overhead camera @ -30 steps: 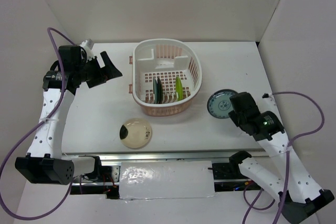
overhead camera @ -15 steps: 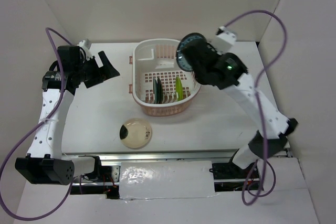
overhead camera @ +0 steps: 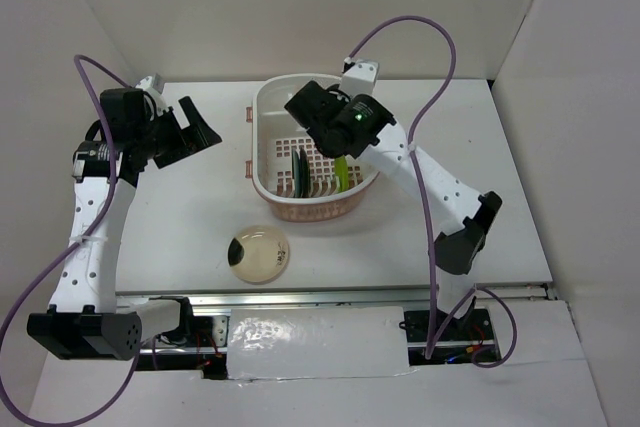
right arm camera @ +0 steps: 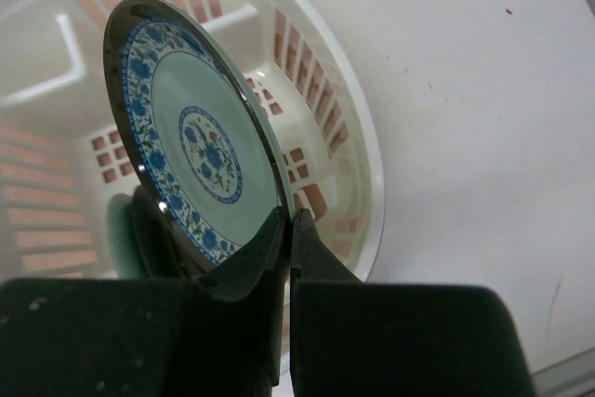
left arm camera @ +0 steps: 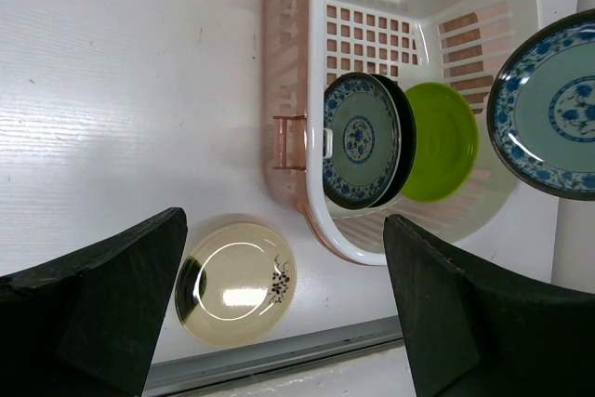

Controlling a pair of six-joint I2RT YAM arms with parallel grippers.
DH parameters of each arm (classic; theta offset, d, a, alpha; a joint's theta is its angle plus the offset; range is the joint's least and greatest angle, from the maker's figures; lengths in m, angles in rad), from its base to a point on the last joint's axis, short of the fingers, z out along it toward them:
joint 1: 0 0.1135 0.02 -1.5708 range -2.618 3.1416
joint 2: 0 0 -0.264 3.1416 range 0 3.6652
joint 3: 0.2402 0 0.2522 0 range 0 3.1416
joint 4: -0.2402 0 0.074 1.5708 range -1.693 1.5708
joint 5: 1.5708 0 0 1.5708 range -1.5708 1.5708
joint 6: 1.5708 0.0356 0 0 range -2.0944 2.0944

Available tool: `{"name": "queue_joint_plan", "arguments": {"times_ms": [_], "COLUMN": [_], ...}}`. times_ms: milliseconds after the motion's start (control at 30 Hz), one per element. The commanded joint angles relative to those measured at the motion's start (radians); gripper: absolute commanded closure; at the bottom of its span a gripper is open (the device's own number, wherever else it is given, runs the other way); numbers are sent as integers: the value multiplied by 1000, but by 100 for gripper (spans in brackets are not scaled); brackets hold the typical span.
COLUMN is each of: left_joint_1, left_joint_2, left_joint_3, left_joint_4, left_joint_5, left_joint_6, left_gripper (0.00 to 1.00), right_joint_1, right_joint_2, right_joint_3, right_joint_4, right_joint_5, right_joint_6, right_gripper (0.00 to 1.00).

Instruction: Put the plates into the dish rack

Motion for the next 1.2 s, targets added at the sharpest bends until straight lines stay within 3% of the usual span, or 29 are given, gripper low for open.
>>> {"name": "queue_joint_plan", "arguments": {"times_ms": [0, 533, 1167], "left_joint_1": [4, 4, 4], "left_joint_2": [-2, 4, 4], "left_joint_3": [2, -3, 1], "left_joint_4": [10, 12, 13], "left_joint_5": [-10, -13, -7], "left_joint_6": [10, 13, 18], "left_gripper": [1, 1, 1], "right_joint_1": [-2, 24, 62], "right_joint_2": [10, 156, 199], "right_joint_3": [-56, -130, -180], "right_joint_4": [-116, -116, -116], "right_joint_5": [57, 57, 1], "right_joint_6": [46, 23, -10], "right_gripper": [100, 100, 100]}}
